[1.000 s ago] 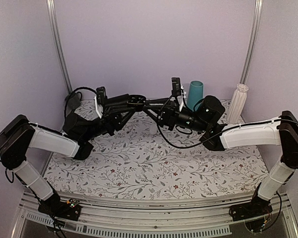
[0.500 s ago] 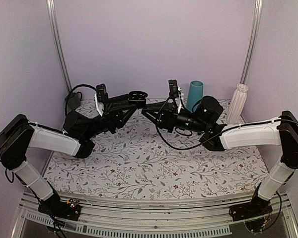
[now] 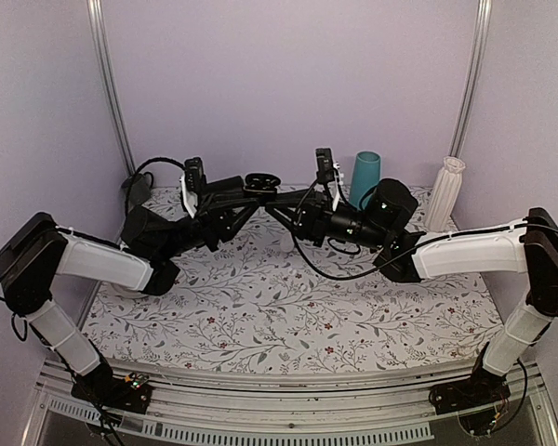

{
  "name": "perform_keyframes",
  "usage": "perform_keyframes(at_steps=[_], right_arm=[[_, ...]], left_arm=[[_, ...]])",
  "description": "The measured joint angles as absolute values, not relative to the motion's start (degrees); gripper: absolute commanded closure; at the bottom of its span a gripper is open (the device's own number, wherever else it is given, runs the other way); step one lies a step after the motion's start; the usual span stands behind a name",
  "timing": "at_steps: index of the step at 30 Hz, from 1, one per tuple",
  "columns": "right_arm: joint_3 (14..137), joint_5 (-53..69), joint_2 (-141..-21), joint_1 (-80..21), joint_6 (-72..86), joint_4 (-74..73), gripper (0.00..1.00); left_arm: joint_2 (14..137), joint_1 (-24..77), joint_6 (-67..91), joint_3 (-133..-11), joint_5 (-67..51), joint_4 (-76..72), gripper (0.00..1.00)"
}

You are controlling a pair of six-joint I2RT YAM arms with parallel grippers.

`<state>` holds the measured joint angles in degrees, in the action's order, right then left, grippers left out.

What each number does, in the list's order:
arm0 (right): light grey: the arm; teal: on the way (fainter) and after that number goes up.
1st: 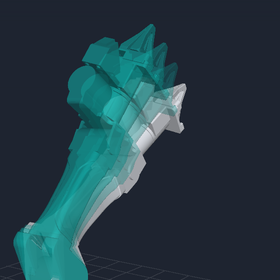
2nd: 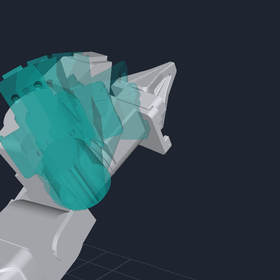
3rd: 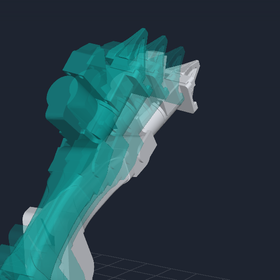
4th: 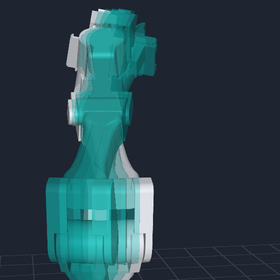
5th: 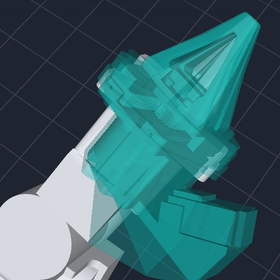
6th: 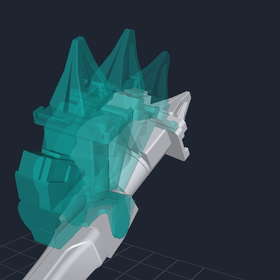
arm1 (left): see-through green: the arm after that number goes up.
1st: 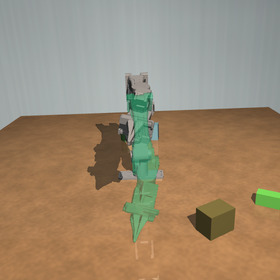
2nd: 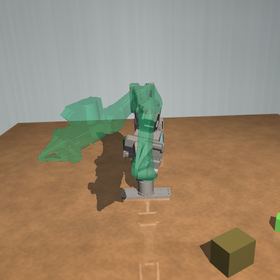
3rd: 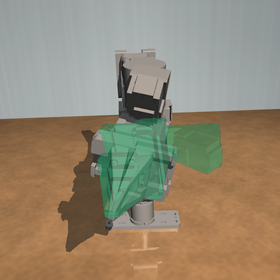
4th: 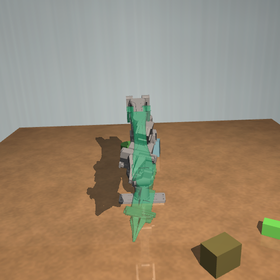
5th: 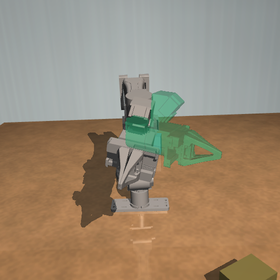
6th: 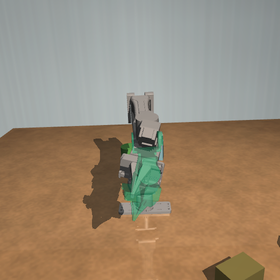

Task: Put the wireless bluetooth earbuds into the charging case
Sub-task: Pass from the left arm to the right

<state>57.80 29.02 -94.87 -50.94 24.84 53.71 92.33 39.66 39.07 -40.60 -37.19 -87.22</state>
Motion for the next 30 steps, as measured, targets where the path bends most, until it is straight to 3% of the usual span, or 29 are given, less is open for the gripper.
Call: perform_keyframes(at_steps=[10,17,20,26,30], right_arm=[[57.80,28.82,-94.65,-50.94,24.67,53.58,0.68],[57.80,28.95,-94.52,-50.94,24.69,53.56,0.90],[57.80,29.15,-94.43,-50.94,24.80,53.39,0.96],[57.67,29.08,-93.91,-50.94,24.60,52.53,0.97],[57.39,29.17,-92.60,-50.94,24.23,51.27,0.97]], left_arm=[[93.89,39.79,41.25,-41.15,-38.39,-87.22,1.00],[93.93,39.92,41.78,-41.17,-38.33,-87.26,0.98],[93.97,39.92,41.80,-41.17,-38.26,-87.29,0.86],[93.97,40.10,41.34,-41.17,-38.30,-87.29,0.57],[93.43,40.25,39.57,-41.17,-38.50,-87.05,0.48]])
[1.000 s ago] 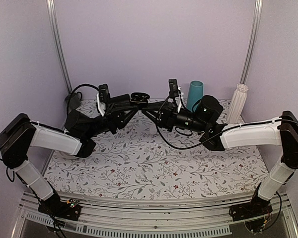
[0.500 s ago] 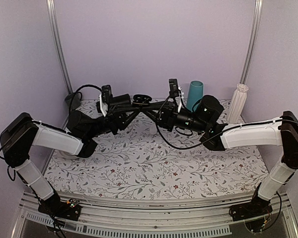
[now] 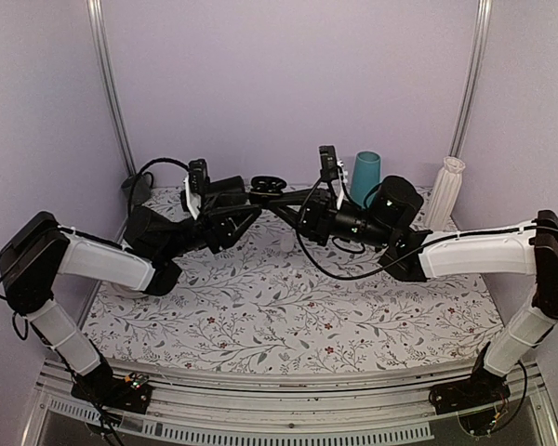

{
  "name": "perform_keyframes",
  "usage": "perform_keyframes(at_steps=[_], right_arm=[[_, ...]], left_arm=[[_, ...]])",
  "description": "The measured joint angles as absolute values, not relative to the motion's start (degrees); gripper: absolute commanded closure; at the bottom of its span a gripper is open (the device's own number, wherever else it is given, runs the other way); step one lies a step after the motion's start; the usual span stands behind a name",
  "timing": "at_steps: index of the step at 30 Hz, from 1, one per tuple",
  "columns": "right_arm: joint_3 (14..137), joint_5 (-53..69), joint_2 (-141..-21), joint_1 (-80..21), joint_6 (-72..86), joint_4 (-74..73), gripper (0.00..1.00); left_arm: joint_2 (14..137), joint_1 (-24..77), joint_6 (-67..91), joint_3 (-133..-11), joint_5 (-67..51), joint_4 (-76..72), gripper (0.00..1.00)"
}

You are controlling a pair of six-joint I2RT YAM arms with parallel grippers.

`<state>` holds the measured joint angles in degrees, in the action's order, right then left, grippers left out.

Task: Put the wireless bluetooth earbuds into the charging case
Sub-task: Pass from the left arm to the right

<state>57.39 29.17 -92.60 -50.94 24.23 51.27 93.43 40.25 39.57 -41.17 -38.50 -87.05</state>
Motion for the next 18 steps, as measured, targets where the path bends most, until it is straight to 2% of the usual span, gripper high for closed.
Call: perform_keyframes(at_steps=[8,10,18], right_arm=[[55.86,30.87,-88.27,-50.43,22.57,48.23,0.97],[55.48,31.22,-87.39,-50.33,21.89,47.27,0.97],[53.36,31.99,-84.25,-49.82,19.88,44.88,0.97]], left_arm=[[86.04,40.18,32.53,-41.80,-41.43,-76.66,0.25],[85.14,40.18,30.57,-43.35,-42.28,-71.72,0.05],[84.47,40.12,24.56,-50.83,-44.29,-48.31,0.04]])
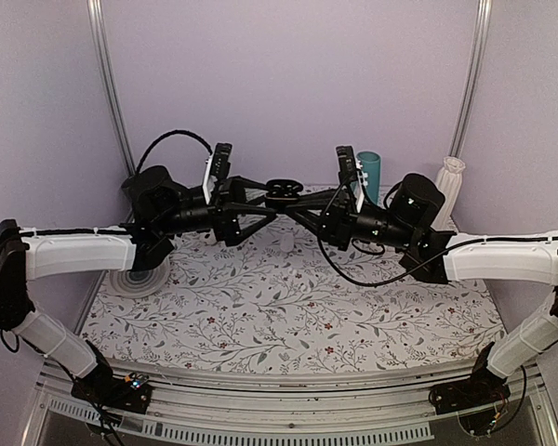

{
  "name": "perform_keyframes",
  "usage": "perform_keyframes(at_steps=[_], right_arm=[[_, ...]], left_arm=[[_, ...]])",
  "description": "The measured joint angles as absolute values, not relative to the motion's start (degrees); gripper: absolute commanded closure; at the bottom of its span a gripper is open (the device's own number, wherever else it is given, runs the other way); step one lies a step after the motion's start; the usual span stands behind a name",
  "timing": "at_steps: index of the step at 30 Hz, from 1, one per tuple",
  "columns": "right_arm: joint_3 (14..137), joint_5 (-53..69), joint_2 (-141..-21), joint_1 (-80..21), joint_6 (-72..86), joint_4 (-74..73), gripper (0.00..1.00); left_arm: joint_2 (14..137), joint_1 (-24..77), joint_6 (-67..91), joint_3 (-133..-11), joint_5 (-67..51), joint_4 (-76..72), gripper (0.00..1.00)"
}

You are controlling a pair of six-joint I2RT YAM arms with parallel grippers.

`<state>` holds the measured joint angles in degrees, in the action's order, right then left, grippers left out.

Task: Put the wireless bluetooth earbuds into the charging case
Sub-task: Pass from the left arm to the right, then pass from the right arm to the left

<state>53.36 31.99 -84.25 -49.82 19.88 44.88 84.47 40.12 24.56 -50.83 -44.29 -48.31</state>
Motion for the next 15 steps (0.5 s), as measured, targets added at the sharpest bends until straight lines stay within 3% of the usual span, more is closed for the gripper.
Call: perform_keyframes(at_steps=[9,12,15], right_arm=[[51.72,32.14,-83.29,-48.71,19.16,43.75,0.97],[51.72,32.12,-83.20,-48.56,18.98,43.70,0.97],[51.72,32.12,-83.18,-48.45,18.65,43.64,0.97]], left_arm=[[84.51,40.60,21.96,-52.69,-45.50,-40.62,0.06],[85.10,41.34,21.50,-54.30,-45.98,-39.75,0.18],[85.62,41.63,21.61,-54.61,-47.05,-41.06,0.41]])
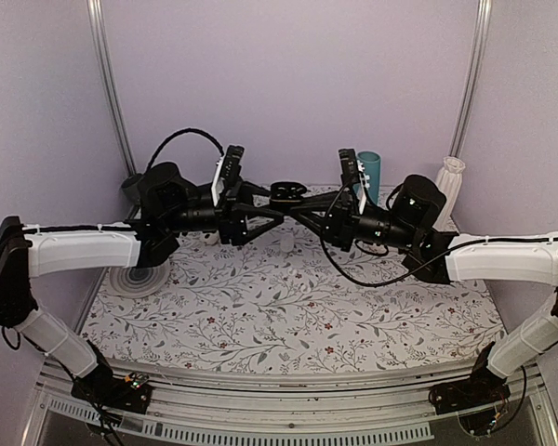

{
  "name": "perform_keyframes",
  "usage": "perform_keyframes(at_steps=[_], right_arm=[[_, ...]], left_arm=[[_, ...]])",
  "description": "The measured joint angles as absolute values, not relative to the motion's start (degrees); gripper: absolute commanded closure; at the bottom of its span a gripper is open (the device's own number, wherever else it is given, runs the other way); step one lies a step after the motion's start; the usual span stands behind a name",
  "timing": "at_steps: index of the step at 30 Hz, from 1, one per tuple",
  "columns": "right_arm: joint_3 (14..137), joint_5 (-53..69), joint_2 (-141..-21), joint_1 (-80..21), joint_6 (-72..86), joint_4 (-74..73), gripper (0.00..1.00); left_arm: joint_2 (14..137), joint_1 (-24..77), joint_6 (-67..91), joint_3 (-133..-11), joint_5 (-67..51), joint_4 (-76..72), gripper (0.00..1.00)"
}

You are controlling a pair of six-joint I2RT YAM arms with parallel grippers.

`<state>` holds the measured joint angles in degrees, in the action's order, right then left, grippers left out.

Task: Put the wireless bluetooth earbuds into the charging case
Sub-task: Pass from the right arm to the left

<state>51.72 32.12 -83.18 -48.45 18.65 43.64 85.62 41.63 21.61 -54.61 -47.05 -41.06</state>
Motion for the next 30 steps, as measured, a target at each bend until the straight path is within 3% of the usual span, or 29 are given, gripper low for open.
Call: perform_keyframes(at_steps=[3,6,19,25,30], right_arm=[[51.68,32.08,-82.94,-48.36,18.55,43.40,0.97],[51.53,31.99,-82.41,-48.34,18.55,43.27,0.97],[51.29,31.90,-81.95,-48.31,18.55,42.81,0.97],[51.29,31.83,-81.91,-48.31,18.57,42.63,0.97],[51.29,31.83,-81.91,-48.31,18.57,42.39,0.97]], left_arm=[[86.96,41.76,22.52,-54.61,-48.66,-43.53,0.58],[88.25,41.93,24.01,-54.57,-49.84,-45.95,0.62],[89.32,42.17,30.09,-52.53,-49.15,-58.81,0.71],[89.41,42.50,29.58,-52.53,-48.77,-58.70,0.60],[89.41,43.16,28.69,-52.53,-48.45,-58.22,0.64]])
